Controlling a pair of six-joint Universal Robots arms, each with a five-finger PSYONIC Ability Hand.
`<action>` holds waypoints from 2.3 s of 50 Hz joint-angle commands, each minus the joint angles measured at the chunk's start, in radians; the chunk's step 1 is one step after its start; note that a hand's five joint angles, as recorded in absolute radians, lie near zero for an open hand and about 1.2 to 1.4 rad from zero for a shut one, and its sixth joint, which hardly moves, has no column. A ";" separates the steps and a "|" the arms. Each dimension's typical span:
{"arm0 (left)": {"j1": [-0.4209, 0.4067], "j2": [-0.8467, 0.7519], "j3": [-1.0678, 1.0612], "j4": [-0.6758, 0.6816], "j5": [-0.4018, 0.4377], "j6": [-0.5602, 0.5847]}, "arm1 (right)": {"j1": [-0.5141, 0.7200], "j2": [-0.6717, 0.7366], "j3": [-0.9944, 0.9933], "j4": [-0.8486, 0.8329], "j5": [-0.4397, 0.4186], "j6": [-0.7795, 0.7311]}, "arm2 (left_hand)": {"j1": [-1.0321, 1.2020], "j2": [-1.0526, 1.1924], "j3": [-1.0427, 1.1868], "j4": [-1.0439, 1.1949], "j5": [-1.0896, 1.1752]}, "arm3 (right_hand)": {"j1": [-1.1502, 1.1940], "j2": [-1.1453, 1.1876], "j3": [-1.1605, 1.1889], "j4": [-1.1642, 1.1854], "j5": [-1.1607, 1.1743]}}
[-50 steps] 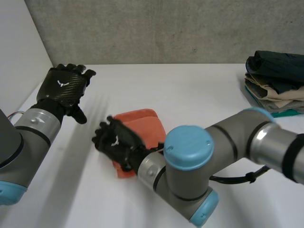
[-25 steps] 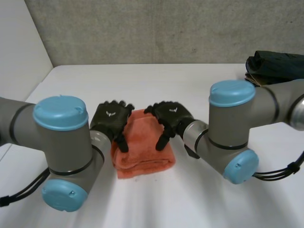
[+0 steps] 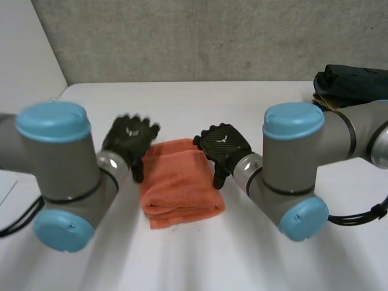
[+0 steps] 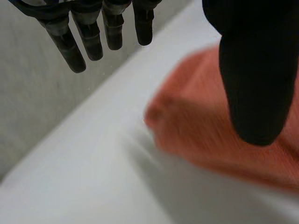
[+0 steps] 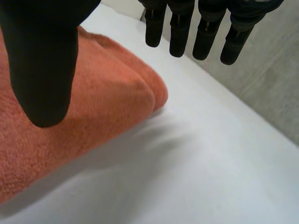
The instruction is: Fold the laundry.
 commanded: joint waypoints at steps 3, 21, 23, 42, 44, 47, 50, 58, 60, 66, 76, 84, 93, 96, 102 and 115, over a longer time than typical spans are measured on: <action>0.038 0.114 0.126 -0.035 0.323 -0.006 | 0.158 -0.087 0.266 -0.227 0.038 -0.102 | 0.008 -0.001 -0.008 -0.001 -0.018 | 0.029 0.033 0.037 0.041 0.042; 0.032 0.094 0.261 -0.202 0.584 -0.082 | 0.181 0.042 0.346 -0.541 0.080 -0.177 | 0.014 0.005 -0.002 0.005 -0.012 | 0.029 0.033 0.037 0.041 0.042; 0.030 0.086 0.261 -0.202 0.584 -0.082 | 0.181 0.062 0.332 -0.549 0.081 -0.189 | 0.014 0.005 -0.002 0.005 -0.012 | 0.044 0.047 0.051 0.056 0.057; 0.035 0.082 0.251 -0.202 0.584 -0.079 | 0.181 0.080 0.266 -0.586 0.070 -0.199 | 0.014 0.005 -0.002 0.005 -0.012 | 1.004 1.008 1.012 1.016 1.017; 0.035 0.085 0.252 -0.202 0.583 -0.081 | 0.181 0.088 0.252 -0.583 0.069 -0.199 | 0.014 0.005 -0.002 0.005 -0.012 | 0.942 0.946 0.950 0.955 0.955; 0.037 0.086 0.252 -0.202 0.583 -0.081 | 0.181 0.097 0.249 -0.583 0.066 -0.199 | 0.014 0.005 -0.002 0.005 -0.012 | 0.948 0.951 0.956 0.960 0.961; 0.038 0.086 0.251 -0.202 0.583 -0.081 | 0.180 0.109 0.243 -0.584 0.063 -0.196 | 0.014 0.005 -0.002 0.005 -0.012 | 1.030 1.033 1.038 1.042 1.043; 0.044 0.095 0.258 -0.198 0.571 -0.084 | 0.079 0.050 0.164 -0.586 0.069 -0.197 | 0.017 0.008 0.000 0.008 -0.009 | 1.076 1.080 1.084 1.088 1.089; 0.053 0.105 0.268 -0.192 0.546 -0.084 | 0.051 0.027 0.131 -0.587 0.064 -0.199 | 0.017 0.008 0.000 0.008 -0.009 | 1.076 1.080 1.084 1.088 1.089; 0.067 0.143 0.292 -0.162 0.486 -0.089 | -0.058 -0.006 -0.057 -0.587 0.060 -0.186 | 0.005 -0.004 -0.011 -0.004 -0.021 | 1.076 1.080 1.084 1.088 1.089; 0.063 0.154 0.286 -0.143 0.479 -0.098 | -0.355 -0.026 -0.283 -0.675 -0.011 -0.032 | 0.003 -0.007 -0.014 -0.006 -0.024 | 1.076 1.080 1.084 1.088 1.089; 0.055 0.152 0.275 -0.143 0.479 -0.098 | -0.587 0.089 -0.337 -0.738 -0.187 0.070 | 0.003 -0.007 -0.014 -0.006 -0.024 | 1.076 1.080 1.084 1.088 1.089; 0.035 0.154 0.251 -0.141 0.480 -0.098 | -0.814 0.255 -0.275 -0.753 -0.417 0.206 | 0.003 -0.007 -0.014 -0.006 -0.024 | 1.076 1.080 1.084 1.088 1.089; 0.014 0.154 0.246 -0.141 0.482 -0.098 | -0.866 0.275 -0.219 -0.770 -0.489 0.205 | 0.003 -0.007 -0.014 -0.006 -0.024 | 1.076 1.080 1.084 1.088 1.089; -0.008 0.154 0.234 -0.139 0.483 -0.098 | -0.952 0.231 -0.101 -0.828 -0.569 0.208 | 0.003 -0.007 -0.014 -0.006 -0.024 | 1.076 1.080 1.084 1.088 1.089; -0.020 0.158 0.235 -0.139 0.482 -0.093 | -0.954 0.085 -0.107 -0.888 -0.546 0.269 | 0.003 -0.007 -0.014 -0.006 -0.024 | 1.076 1.080 1.084 1.088 1.089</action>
